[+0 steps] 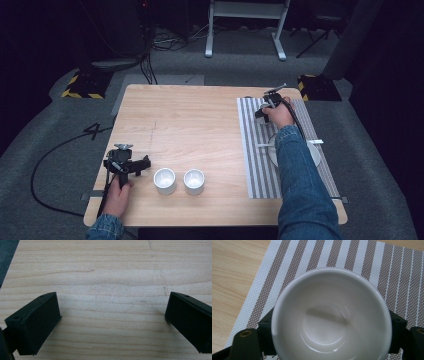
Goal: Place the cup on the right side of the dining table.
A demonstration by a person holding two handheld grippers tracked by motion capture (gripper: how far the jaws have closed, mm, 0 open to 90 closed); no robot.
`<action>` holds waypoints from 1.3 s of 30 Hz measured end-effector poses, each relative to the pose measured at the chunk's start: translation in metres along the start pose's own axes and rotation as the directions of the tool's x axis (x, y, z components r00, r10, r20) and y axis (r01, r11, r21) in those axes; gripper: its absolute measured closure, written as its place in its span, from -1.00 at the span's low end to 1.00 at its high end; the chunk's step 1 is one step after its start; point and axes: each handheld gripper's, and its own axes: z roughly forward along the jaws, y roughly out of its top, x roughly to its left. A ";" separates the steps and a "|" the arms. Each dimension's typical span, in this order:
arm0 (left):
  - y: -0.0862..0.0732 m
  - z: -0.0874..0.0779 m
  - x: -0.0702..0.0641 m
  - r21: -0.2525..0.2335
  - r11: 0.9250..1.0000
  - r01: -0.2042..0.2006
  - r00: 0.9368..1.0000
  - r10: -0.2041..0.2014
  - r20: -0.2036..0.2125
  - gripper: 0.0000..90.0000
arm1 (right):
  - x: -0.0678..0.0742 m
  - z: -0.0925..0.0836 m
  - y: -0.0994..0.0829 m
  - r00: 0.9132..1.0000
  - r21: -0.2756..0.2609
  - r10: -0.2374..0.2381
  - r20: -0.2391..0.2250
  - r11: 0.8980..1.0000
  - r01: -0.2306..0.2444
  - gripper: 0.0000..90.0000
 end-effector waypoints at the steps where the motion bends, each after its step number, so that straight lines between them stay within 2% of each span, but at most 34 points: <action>1: 0.000 0.000 0.000 0.000 1.000 0.000 1.000 0.000 0.000 -1.00 | 0.000 -0.001 0.000 1.000 -0.004 0.001 0.002 1.000 -0.001 -0.52; 5: 0.000 0.000 0.000 0.000 1.000 0.000 1.000 0.000 0.000 -1.00 | 0.003 -0.008 0.001 1.000 -0.017 0.000 0.006 1.000 0.000 -0.57; 8: 0.000 0.000 0.000 0.000 1.000 0.000 1.000 0.000 0.000 -1.00 | 0.008 -0.016 0.001 0.999 -0.024 -0.024 0.023 0.999 0.024 -0.62; 11: 0.000 0.000 0.000 0.000 1.000 0.000 1.000 0.000 0.000 -1.00 | 0.011 -0.024 0.001 0.999 -0.038 -0.025 0.033 0.999 0.026 -0.66; 16: 0.001 0.001 0.000 0.000 1.000 0.001 1.000 -0.001 0.000 -1.00 | 0.009 -0.039 -0.001 1.000 -0.056 -0.012 0.014 0.998 0.013 -0.65; 21: 0.001 0.001 0.000 0.000 1.000 0.001 1.000 -0.001 0.000 -1.00 | 0.015 -0.058 -0.004 0.999 -0.082 -0.051 0.004 0.995 0.051 -0.65; 24: 0.001 0.001 0.000 0.000 1.000 0.001 1.000 -0.001 0.000 -1.00 | 0.021 -0.071 -0.005 0.997 -0.103 -0.074 -0.026 0.992 0.071 -0.64; 29: 0.001 0.001 0.000 0.000 1.000 0.001 1.000 -0.001 0.000 -1.00 | 0.031 -0.087 -0.008 0.993 -0.120 -0.108 -0.046 0.987 0.102 -0.64; 39: 0.000 0.000 0.000 -0.001 1.000 0.000 1.000 0.000 0.000 -1.00 | 0.054 -0.115 -0.024 0.979 -0.158 -0.180 -0.094 0.974 0.164 -0.63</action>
